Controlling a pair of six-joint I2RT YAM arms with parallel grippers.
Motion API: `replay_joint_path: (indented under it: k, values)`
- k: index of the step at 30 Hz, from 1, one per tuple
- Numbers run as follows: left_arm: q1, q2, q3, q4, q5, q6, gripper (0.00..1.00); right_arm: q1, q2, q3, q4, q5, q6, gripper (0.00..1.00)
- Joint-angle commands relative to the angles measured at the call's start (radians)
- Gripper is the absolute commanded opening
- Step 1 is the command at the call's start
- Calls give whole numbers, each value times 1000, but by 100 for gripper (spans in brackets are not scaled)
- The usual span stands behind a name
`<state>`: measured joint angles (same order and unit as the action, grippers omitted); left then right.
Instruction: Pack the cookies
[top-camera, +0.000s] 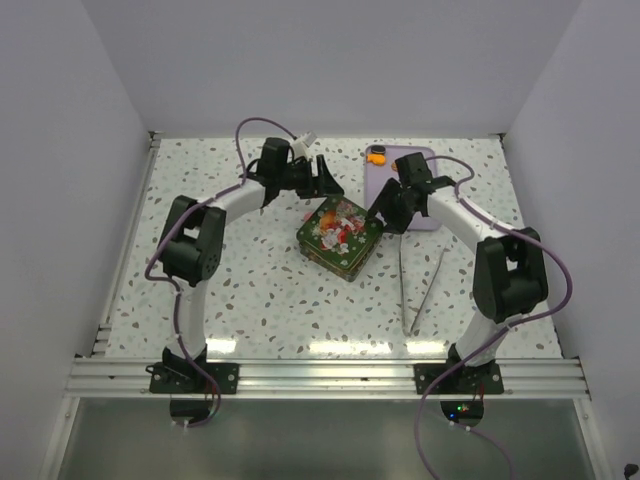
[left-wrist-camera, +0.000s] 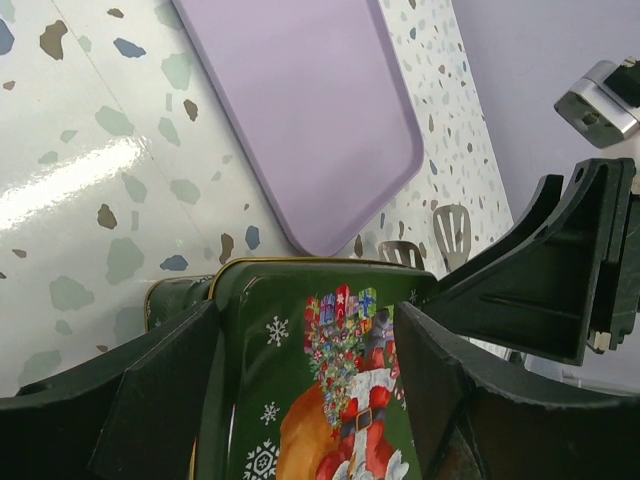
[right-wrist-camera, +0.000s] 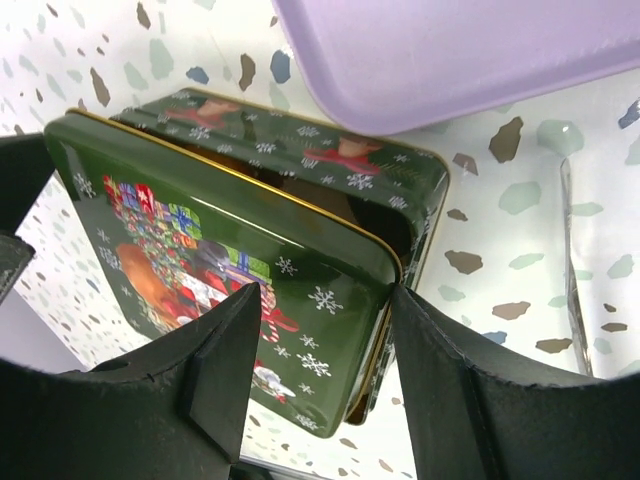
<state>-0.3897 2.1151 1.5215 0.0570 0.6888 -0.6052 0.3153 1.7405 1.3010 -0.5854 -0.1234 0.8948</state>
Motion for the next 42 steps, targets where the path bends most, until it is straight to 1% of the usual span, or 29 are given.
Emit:
replay_joint_path:
  k: [1,15,20,22,30,38,42]
  values:
    - [-54,20,43,-34,150,-47,74,1,11,69,139,-59,9,57]
    - [-54,43,48,-43,150,-42,74,-25,24,57,140,-51,9,57]
    - [-52,58,77,-55,147,-33,74,-27,51,89,119,-65,4,57]
    - [-51,62,89,-97,144,-27,75,-27,54,89,118,-67,0,57]
    - [-40,57,81,-102,135,-15,76,-16,42,50,134,-85,4,57]
    - [-21,43,60,-98,130,-8,81,-7,19,49,113,-79,1,57]
    - [-15,34,42,-88,130,-7,81,-2,11,40,108,-76,0,56]
